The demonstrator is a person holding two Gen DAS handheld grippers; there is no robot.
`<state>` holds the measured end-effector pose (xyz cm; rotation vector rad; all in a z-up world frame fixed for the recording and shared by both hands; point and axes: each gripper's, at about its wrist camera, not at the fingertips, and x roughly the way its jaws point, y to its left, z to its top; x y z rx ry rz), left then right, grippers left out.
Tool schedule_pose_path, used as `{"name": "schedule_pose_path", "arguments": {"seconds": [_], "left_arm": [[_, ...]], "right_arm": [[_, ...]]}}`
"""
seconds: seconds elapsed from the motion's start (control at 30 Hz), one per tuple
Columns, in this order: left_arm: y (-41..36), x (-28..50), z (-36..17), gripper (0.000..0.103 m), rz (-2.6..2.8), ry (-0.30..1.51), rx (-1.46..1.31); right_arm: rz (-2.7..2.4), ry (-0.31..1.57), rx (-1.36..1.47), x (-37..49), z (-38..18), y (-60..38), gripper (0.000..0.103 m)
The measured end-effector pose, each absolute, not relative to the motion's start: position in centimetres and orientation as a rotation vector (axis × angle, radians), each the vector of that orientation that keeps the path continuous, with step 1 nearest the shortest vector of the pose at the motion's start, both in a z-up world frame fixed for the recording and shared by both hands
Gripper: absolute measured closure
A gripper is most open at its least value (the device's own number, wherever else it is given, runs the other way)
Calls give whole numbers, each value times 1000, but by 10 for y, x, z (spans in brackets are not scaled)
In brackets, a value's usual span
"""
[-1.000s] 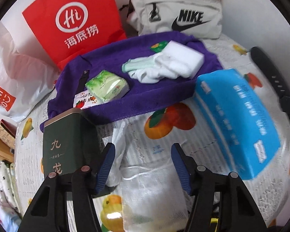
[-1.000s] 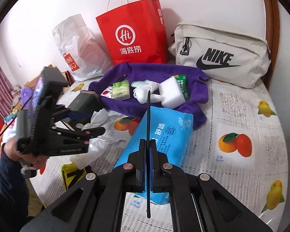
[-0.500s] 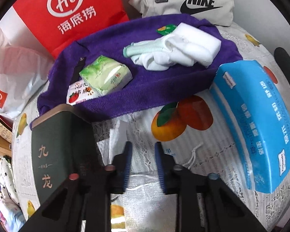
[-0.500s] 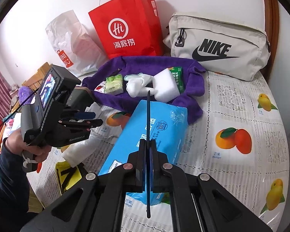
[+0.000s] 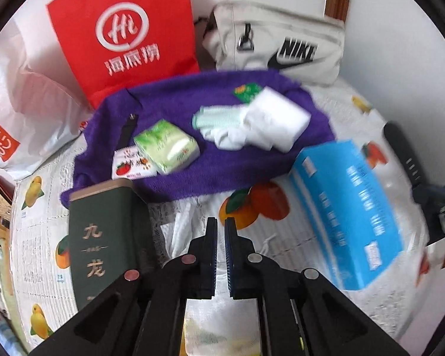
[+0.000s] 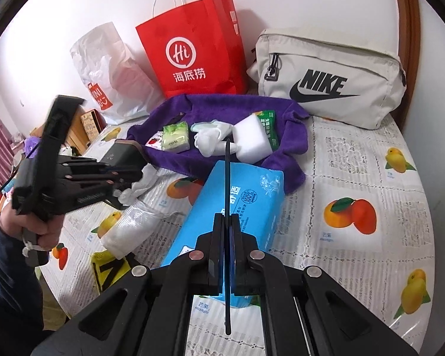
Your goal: Organize soft objects
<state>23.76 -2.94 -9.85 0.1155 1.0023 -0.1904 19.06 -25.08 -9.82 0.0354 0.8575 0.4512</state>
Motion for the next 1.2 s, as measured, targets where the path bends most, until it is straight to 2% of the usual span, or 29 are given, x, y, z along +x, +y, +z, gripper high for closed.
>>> {"name": "schedule_pose_path", "arguments": {"seconds": [0.63,0.93,1.03,1.1,1.2], "left_arm": [[-7,203,-57,98,-241,908,-29],[0,204,-68,98,-187,937,-3],[1,206,-77,88,-171,955,19],[0,209,-83,76,-166,964,33],[-4,217,-90,75,-168,983,50]], "right_arm": [[450,823,-9,172,-84,-234,100],[453,829,1,173,-88,-235,100],[452,838,4,175,-93,-236,100],[453,849,6,178,-96,-236,100],[453,854,8,183,-100,-237,100]]}}
